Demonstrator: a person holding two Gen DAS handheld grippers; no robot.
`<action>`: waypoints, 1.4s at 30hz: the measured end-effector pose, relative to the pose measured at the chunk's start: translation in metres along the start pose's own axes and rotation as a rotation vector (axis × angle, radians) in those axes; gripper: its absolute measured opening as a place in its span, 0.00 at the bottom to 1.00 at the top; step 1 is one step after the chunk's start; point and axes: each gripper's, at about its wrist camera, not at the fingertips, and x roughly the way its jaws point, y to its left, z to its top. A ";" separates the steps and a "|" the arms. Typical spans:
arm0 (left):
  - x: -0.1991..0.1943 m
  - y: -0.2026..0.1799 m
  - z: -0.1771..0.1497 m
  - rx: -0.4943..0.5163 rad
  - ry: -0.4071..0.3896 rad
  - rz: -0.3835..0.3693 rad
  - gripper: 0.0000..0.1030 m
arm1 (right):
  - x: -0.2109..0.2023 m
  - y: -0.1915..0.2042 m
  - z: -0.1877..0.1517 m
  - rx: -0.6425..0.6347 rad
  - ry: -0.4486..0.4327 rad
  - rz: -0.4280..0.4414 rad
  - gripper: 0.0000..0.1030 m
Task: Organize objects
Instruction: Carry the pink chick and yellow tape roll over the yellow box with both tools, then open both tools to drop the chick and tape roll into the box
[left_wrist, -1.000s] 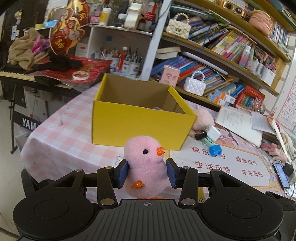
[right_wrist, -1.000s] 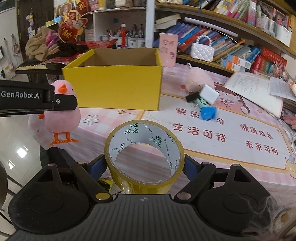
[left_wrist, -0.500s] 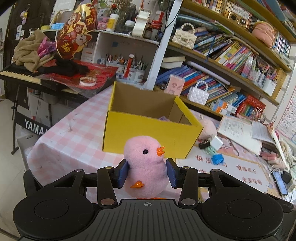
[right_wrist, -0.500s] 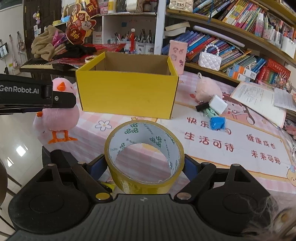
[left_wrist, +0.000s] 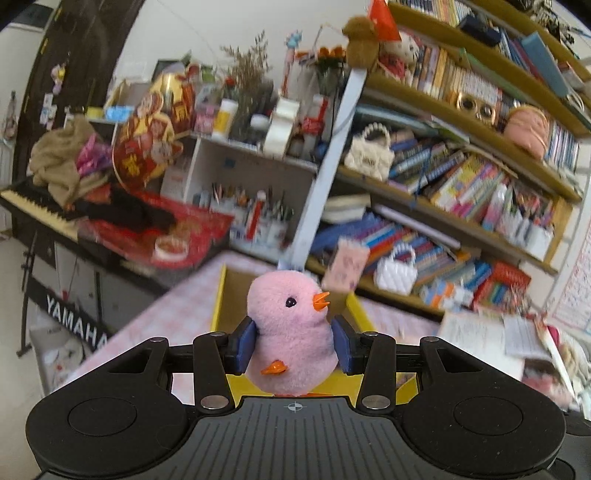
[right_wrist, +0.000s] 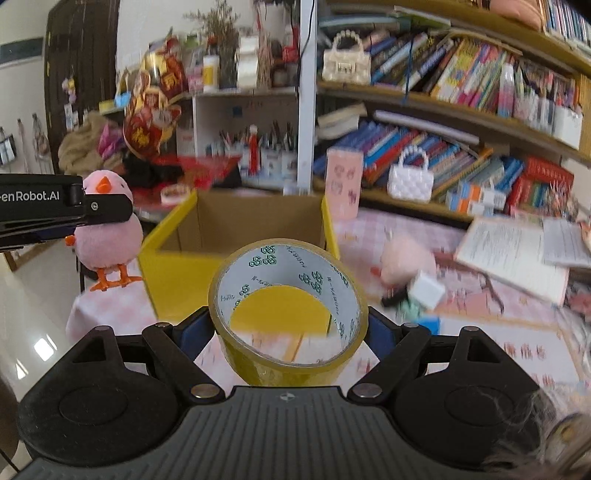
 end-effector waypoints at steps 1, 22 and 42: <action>0.005 -0.001 0.005 0.001 -0.012 0.005 0.41 | 0.003 -0.003 0.007 0.001 -0.014 0.005 0.82; 0.177 -0.016 -0.014 0.121 0.277 0.212 0.41 | 0.183 -0.046 0.112 -0.027 0.067 0.119 0.82; 0.212 -0.014 -0.033 0.112 0.400 0.269 0.52 | 0.305 0.006 0.118 -0.229 0.367 0.229 0.82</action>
